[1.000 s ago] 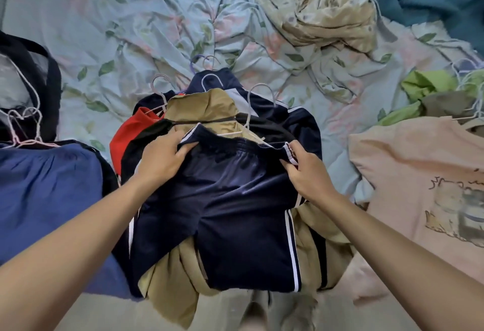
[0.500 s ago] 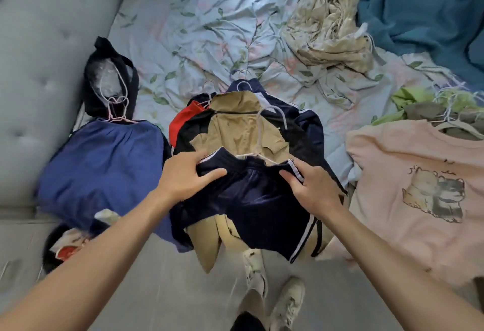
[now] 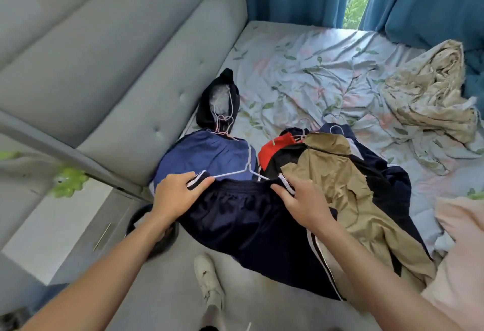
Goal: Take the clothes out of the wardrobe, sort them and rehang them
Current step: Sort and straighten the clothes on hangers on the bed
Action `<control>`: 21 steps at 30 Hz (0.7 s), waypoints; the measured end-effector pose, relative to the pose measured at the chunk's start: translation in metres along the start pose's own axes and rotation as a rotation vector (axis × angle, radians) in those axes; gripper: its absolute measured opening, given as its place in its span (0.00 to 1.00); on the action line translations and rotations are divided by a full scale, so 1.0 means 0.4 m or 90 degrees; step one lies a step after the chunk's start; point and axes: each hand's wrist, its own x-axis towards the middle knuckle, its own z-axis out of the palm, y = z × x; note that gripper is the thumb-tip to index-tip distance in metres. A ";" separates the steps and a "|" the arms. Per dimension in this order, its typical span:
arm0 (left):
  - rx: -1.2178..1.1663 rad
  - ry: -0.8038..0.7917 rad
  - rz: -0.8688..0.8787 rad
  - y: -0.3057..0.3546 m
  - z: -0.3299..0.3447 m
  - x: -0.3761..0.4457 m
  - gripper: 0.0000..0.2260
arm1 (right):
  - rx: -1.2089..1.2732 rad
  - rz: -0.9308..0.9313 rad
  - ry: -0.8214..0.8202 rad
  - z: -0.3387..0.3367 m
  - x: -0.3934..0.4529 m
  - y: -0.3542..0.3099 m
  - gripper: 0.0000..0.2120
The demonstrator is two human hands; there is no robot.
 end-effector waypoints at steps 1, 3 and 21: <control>0.003 0.013 -0.017 -0.058 -0.015 0.033 0.33 | 0.003 -0.006 0.003 0.041 0.046 -0.031 0.21; 0.010 0.025 -0.040 -0.173 -0.029 0.112 0.35 | -0.006 0.001 0.004 0.135 0.138 -0.085 0.22; 0.022 -0.083 0.050 -0.640 0.389 0.953 0.24 | -0.106 0.192 0.051 0.731 0.885 0.082 0.19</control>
